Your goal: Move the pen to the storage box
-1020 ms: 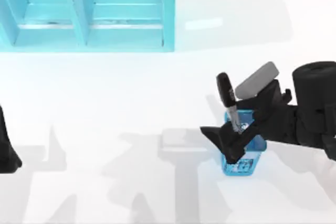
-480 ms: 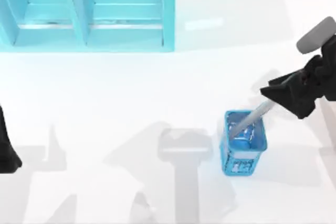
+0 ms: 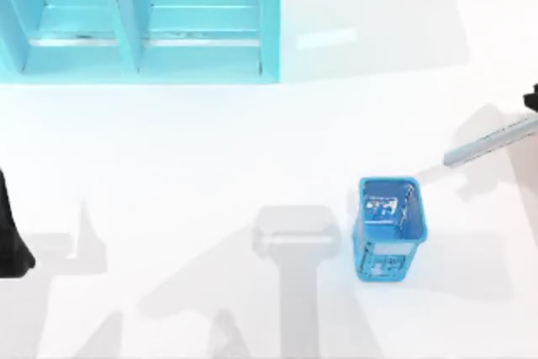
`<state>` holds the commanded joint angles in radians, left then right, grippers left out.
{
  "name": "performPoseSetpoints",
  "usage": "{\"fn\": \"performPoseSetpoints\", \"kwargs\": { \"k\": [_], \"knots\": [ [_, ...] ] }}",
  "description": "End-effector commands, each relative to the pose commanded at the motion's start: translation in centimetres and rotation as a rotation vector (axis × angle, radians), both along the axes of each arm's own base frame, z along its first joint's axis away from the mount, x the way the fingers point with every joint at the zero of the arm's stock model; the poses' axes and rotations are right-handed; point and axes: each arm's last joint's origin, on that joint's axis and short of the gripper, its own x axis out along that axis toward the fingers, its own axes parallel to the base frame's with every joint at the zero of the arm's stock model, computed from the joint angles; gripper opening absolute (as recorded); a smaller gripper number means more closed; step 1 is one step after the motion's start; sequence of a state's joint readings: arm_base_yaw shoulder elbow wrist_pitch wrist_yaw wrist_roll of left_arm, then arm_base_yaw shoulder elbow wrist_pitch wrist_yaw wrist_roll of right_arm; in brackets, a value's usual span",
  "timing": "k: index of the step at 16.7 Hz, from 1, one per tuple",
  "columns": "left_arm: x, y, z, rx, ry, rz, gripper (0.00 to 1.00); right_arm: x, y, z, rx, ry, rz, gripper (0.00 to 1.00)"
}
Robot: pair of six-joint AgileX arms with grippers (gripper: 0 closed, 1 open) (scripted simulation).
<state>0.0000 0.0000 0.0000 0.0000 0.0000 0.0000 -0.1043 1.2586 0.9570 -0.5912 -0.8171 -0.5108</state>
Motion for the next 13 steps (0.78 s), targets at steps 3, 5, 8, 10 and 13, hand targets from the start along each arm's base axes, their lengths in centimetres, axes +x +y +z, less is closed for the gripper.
{"fn": "performPoseSetpoints", "kwargs": {
  "k": [3,5,8,10,13],
  "knots": [
    [0.0,0.0,0.0,0.0,0.0,0.0,1.0,-0.1,-0.1,0.1,0.0,-0.003,-0.001,0.0],
    [0.0,0.0,0.0,0.0,0.0,0.0,1.0,0.0,0.0,0.0,0.002,0.005,0.002,0.0],
    [0.0,0.0,0.0,0.0,0.0,0.0,1.0,0.4,-0.7,0.3,-0.024,0.03,-0.042,0.0],
    [0.0,0.0,0.0,0.0,0.0,0.0,1.0,1.1,-2.1,1.1,-0.077,0.075,-0.119,0.0],
    [0.0,0.0,0.0,0.0,0.0,0.0,1.0,2.0,-4.8,3.5,-0.194,0.169,-0.256,0.0]
  ]
}}
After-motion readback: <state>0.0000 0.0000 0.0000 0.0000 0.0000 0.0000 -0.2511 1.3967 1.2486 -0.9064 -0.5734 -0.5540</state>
